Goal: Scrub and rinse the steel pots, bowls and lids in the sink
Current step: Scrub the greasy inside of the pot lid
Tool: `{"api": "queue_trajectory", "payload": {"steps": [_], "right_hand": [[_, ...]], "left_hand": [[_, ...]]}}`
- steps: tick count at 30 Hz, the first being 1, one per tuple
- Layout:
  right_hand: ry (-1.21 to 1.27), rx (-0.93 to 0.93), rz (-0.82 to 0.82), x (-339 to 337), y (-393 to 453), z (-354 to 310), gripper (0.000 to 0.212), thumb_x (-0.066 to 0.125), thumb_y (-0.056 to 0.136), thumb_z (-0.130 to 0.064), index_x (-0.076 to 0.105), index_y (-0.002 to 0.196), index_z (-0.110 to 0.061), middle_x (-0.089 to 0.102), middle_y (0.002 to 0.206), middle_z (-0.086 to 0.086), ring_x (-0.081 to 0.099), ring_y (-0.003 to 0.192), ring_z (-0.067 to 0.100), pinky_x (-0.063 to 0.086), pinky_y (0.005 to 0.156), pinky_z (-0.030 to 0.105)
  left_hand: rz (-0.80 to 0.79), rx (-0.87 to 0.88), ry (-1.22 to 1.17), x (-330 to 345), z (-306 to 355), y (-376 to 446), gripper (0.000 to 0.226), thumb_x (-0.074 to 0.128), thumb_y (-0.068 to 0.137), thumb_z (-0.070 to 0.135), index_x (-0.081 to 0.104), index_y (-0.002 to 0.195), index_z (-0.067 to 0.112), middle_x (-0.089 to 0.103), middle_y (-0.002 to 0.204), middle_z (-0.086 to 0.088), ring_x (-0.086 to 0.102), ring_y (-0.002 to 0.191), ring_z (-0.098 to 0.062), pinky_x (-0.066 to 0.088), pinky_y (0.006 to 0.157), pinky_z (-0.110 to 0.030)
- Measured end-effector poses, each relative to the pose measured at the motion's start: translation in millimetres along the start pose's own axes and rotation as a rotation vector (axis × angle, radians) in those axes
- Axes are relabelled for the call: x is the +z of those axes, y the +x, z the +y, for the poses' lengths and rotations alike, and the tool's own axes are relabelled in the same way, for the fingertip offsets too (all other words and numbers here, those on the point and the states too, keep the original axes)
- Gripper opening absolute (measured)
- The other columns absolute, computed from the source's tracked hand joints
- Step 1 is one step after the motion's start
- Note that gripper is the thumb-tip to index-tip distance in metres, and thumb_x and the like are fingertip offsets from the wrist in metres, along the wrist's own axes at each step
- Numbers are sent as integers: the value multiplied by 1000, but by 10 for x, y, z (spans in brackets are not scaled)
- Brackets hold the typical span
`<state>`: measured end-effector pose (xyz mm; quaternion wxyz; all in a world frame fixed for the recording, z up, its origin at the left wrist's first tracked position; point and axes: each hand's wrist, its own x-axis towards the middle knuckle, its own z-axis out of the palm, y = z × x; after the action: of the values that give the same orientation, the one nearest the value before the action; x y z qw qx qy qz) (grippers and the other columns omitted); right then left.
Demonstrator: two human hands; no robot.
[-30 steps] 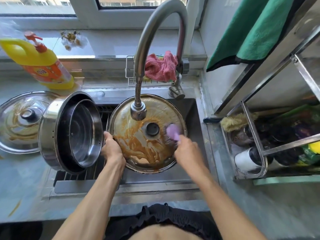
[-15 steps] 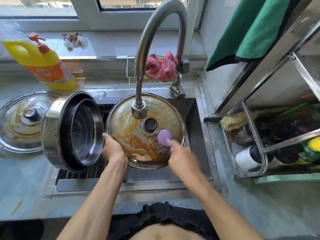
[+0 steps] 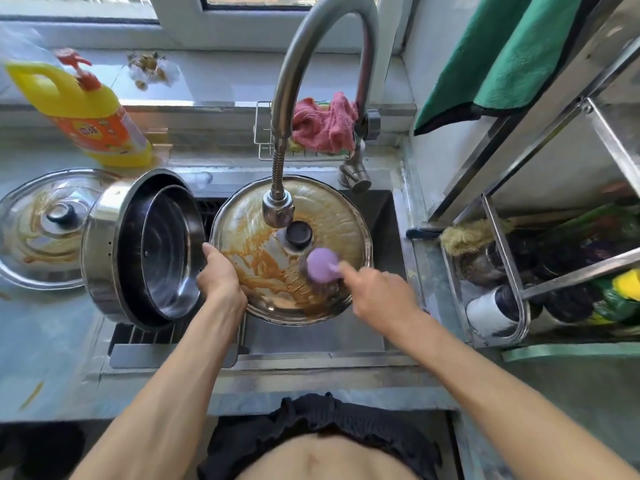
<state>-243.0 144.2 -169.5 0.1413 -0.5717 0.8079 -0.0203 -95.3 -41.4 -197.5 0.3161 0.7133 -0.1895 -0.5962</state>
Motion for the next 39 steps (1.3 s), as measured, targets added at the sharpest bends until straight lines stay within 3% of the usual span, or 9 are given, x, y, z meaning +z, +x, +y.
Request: {"api": "queue_trajectory", "payload": {"steps": [10, 13, 17, 21, 25, 29, 33, 37, 39], "right_hand": [[10, -72, -71, 147, -108, -186, 56, 40, 93, -13, 33, 146, -30, 63, 103, 13, 65, 86, 40, 40, 61, 43], [154, 311, 98, 84, -14, 165, 49, 42, 94, -12, 44, 137, -35, 67, 96, 14, 65, 87, 41, 48, 67, 44], [137, 132, -14, 220, -182, -132, 50, 41, 96, -14, 38, 141, -36, 67, 101, 13, 65, 89, 41, 42, 65, 41], [238, 458, 87, 152, -80, 218, 42, 39, 96, -13, 47, 134, -30, 66, 97, 17, 64, 90, 41, 49, 68, 41], [152, 77, -62, 200, -124, -428, 53, 41, 95, -13, 35, 143, -35, 64, 105, 15, 63, 93, 41, 40, 67, 41], [127, 362, 49, 4, 86, 7, 51, 37, 96, -11, 40, 142, -32, 66, 106, 17, 64, 95, 41, 47, 72, 43], [53, -22, -83, 52, -65, -498, 57, 40, 94, -12, 32, 147, -30, 63, 107, 15, 64, 94, 40, 37, 65, 41], [146, 297, -1, 41, 89, -182, 54, 40, 93, -10, 38, 142, -32, 66, 107, 17, 63, 96, 41, 41, 69, 40], [145, 114, -22, 164, -23, -417, 52, 40, 95, -13, 35, 144, -30, 65, 107, 17, 63, 94, 41, 36, 66, 39]], "left_hand": [[14, -39, -63, 95, 14, -112, 58, 46, 98, 62, 54, 124, 11, 64, 105, -7, 68, 83, -27, 62, 74, -47], [18, -97, -101, 110, -63, -78, 55, 44, 101, 59, 52, 126, 12, 64, 106, -7, 69, 92, -32, 61, 79, -55], [10, -106, -72, 67, -67, -94, 59, 42, 101, 60, 51, 132, 11, 64, 115, -10, 68, 96, -33, 59, 85, -56], [4, -107, -91, 54, -69, -96, 63, 44, 99, 63, 51, 135, 12, 66, 118, -8, 68, 94, -31, 60, 84, -54], [-7, -86, -95, 112, -67, -224, 63, 43, 99, 62, 52, 133, 10, 66, 116, -9, 69, 90, -31, 60, 84, -56], [2, -83, -116, 142, -39, -217, 62, 43, 97, 66, 54, 126, 12, 66, 103, -8, 71, 90, -33, 61, 78, -58], [32, -61, -121, 152, -33, -287, 66, 42, 100, 61, 50, 137, 7, 65, 114, -10, 66, 85, -28, 62, 78, -44], [18, -88, -156, 108, -79, -338, 61, 38, 101, 62, 51, 133, 11, 59, 91, -5, 63, 72, -26, 62, 75, -51], [45, -60, -82, 72, -113, -372, 62, 39, 100, 64, 55, 127, 10, 63, 98, -7, 66, 86, -30, 60, 86, -48]]}}
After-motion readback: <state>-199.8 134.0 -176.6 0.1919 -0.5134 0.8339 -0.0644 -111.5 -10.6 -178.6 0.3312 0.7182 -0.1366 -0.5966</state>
